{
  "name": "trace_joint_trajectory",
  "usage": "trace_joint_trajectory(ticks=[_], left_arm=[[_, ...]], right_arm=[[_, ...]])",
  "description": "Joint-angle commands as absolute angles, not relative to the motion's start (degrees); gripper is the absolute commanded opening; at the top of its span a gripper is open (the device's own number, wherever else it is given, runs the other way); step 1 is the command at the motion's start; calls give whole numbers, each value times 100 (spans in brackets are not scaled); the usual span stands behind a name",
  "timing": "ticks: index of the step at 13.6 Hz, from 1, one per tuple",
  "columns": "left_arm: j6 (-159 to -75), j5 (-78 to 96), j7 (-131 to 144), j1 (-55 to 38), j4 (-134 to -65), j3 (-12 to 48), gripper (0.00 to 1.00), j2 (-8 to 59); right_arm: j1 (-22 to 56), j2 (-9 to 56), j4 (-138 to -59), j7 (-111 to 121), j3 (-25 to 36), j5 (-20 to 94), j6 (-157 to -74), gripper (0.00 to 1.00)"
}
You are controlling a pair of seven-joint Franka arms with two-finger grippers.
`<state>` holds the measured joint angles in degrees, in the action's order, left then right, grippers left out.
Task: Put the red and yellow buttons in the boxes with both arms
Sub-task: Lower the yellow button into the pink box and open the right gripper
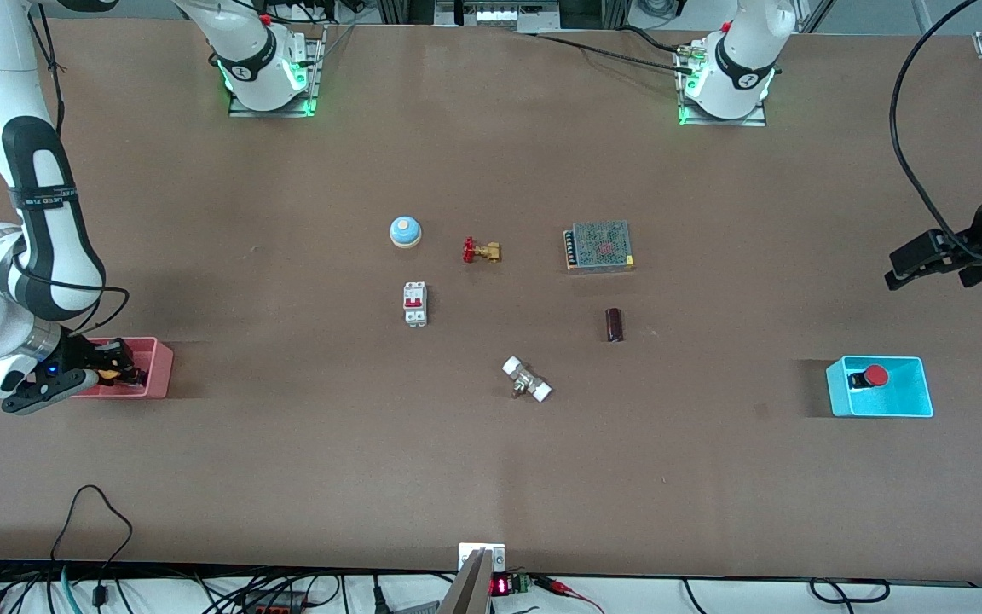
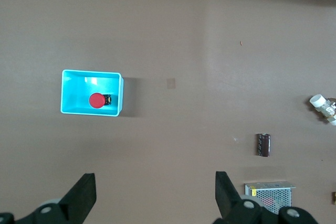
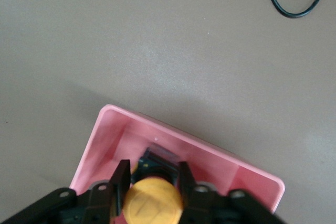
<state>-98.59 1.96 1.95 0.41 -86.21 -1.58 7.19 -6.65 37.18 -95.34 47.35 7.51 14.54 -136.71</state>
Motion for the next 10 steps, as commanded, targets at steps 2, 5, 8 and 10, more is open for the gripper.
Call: trace_joint_trajectory(ticks=[2,5,8,10], left_arm=[[-9914,290,254,9,-9035,-124,100,396],[-9809,203,273,9,-9263,-53,100,238],[-9484,193,272,26,-9290,-53,100,123],[-9483,193,211,35,-9281,-53,100,88]], right_arm=[[-729,3779,-9466,4869,703,1538,-13737,49],[-729,3788,-9457,4860,703,1538,-13746,55],[-721,3788,-9457,4852,703,1547,-13746,66],[-721,3788,-9457,4843,703,1582,-13746,75]])
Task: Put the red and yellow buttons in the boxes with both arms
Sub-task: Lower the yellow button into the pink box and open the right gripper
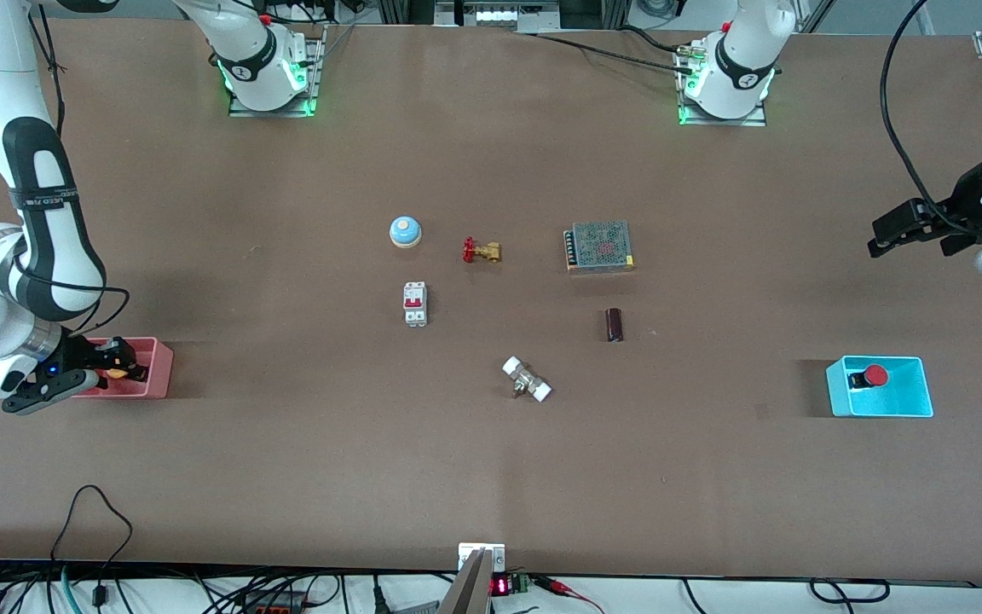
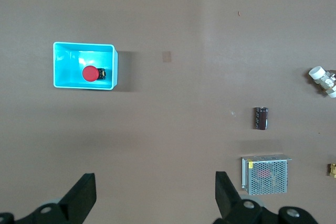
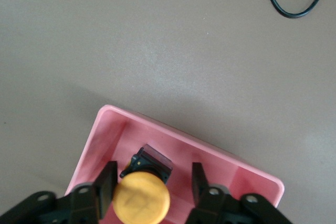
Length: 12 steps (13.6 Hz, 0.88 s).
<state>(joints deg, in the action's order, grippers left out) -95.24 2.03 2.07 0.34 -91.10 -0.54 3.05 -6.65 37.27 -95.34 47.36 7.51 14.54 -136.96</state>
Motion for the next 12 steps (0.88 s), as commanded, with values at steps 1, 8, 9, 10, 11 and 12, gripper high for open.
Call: trace_joint_trajectory(ticks=[1,8,9,10,11,12], left_arm=[[-9475,193,202,35,-9290,-53,100,88],[-9466,193,202,35,-9290,-53,100,88],[-9466,193,202,35,-9290,-53,100,88],[-9457,193,202,44,-9290,-61,100,88],[-9457,193,202,44,-9290,-62,100,88],[-9448,193,202,44,-9290,-62,100,79]], right_arm=[[-712,3788,-9457,4834,703,1582,-13746,77],[-650,3420,-9422,4685,677,1608,-13299,77],[-633,3323,-9413,4589,677,1608,-13133,77],[-589,3174,-9404,4492,668,1582,-12931,77],[-484,2921,-9413,4317,677,1530,-12642,77],[-379,2631,-9413,3976,694,1486,-12238,77]])
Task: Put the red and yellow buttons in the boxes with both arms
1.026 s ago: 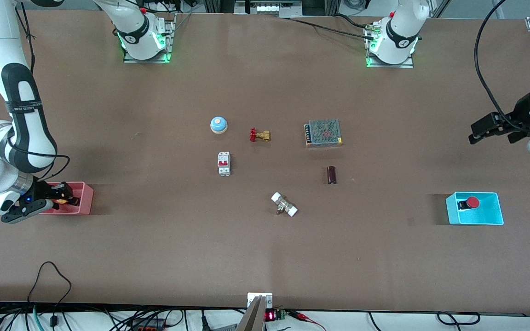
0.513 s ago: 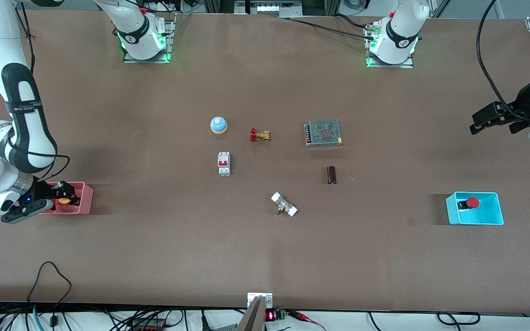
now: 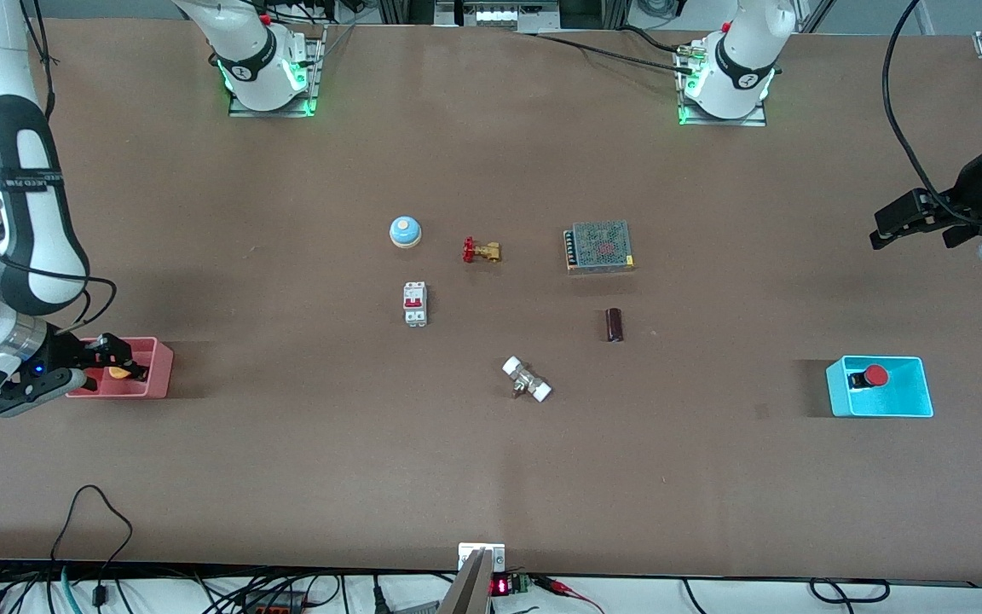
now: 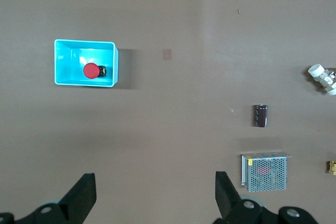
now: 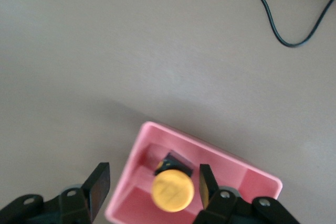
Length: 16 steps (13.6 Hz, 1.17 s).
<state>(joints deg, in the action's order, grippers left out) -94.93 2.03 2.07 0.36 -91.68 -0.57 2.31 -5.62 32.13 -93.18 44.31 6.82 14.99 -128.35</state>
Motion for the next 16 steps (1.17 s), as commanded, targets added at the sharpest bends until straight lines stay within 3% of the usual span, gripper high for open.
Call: trace_joint_trajectory(ticks=[1,3,8,16], left_arm=[[-9413,193,202,70,-9290,-62,100,88],[-9413,193,202,79,-9299,-62,100,88],[-9535,193,202,88,-9403,-70,100,114],[-9879,185,202,88,-9896,-53,100,-149]], right_arm=[[-204,2289,-9404,3381,703,1224,-11678,77],[95,1620,-9396,1966,624,565,-10841,100],[359,809,-8914,310,115,378,-9477,100],[325,572,-8938,-53,105,9,-9378,100]])
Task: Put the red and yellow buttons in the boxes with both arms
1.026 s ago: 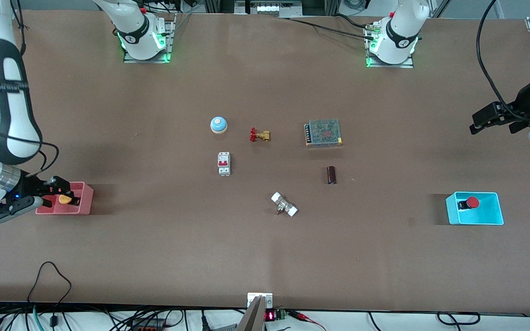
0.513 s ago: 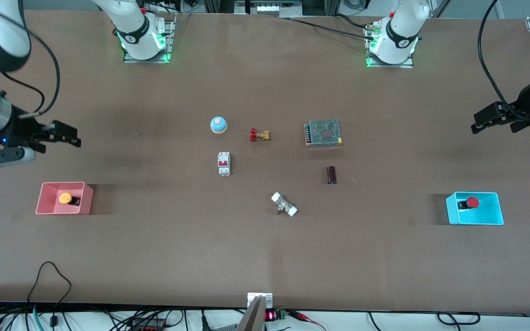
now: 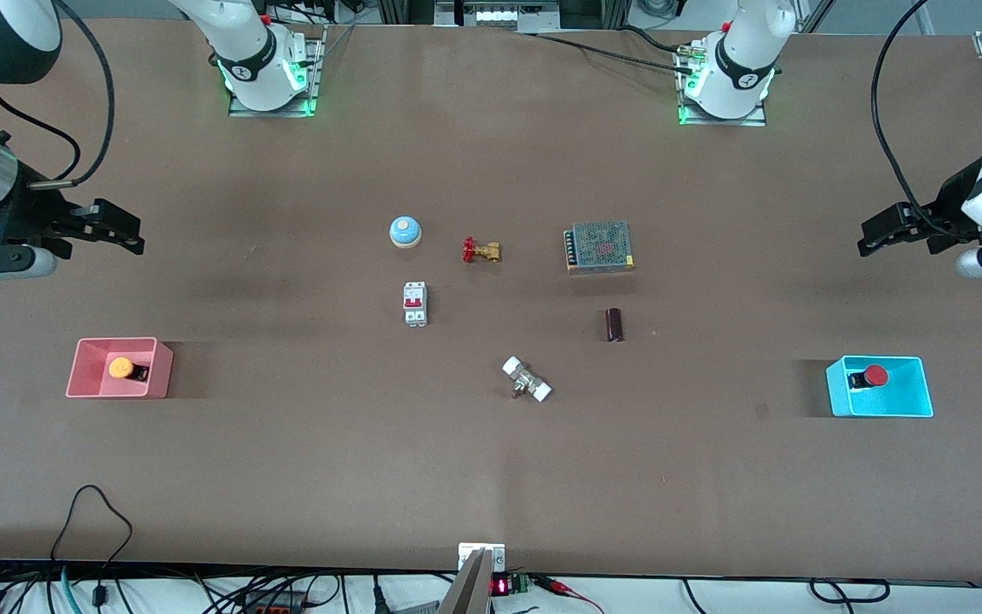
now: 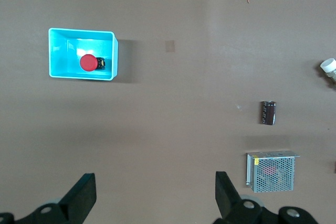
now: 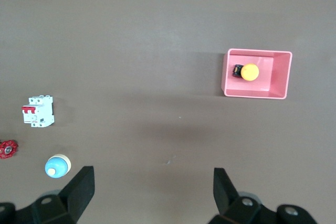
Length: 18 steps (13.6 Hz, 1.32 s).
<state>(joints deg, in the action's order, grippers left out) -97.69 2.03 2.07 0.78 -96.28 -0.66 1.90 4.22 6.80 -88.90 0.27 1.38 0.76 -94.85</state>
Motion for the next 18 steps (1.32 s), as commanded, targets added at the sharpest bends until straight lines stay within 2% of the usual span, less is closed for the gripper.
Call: trace_joint_trajectory(ticks=[1,18], left_arm=[[-9835,185,193,79,-9896,-44,100,-210],[-9747,185,18,141,-9853,-44,100,-124]], right_arm=[[325,493,-9034,-53,105,0,-9378,100],[554,492,-9018,-35,114,-88,-9290,100]])
